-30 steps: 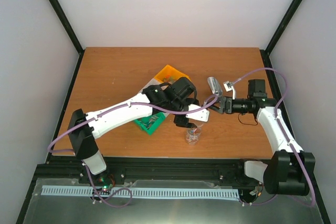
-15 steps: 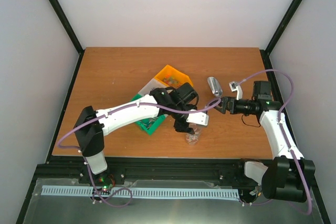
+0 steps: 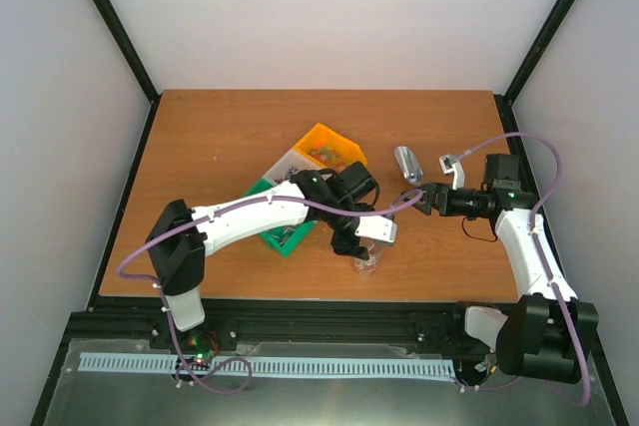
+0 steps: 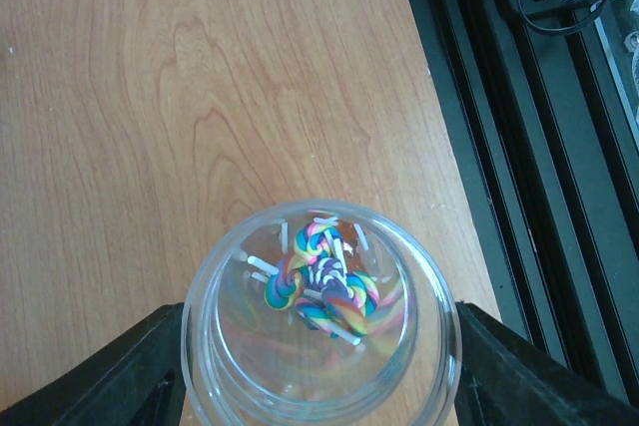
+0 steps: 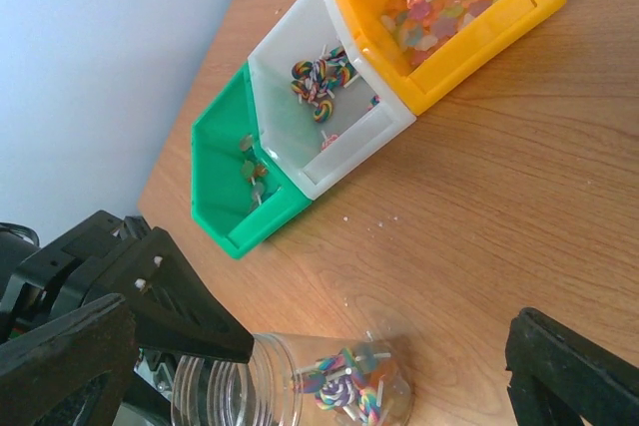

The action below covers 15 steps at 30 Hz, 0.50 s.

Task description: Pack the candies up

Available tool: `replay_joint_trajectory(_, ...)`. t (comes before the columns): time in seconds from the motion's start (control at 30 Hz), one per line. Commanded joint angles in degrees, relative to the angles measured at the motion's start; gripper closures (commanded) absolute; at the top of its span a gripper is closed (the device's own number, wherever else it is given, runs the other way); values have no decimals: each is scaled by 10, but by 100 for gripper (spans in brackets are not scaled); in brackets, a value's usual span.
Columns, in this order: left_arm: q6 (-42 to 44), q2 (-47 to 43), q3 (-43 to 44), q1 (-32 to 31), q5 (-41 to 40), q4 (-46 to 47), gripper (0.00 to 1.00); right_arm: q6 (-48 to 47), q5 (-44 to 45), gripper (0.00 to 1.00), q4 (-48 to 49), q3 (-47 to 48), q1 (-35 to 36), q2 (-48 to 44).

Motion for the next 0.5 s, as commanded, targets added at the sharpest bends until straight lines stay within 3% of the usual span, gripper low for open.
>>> replay_joint_trajectory(0.0, -3, 7, -6, -3, 3, 0, 50, -8, -2, 0, -6, 9, -8, 7)
replay_joint_trajectory(0.47, -7, 15, 3, -3, 5, 11, 50, -11, -15, 0, -9, 12, -12, 16)
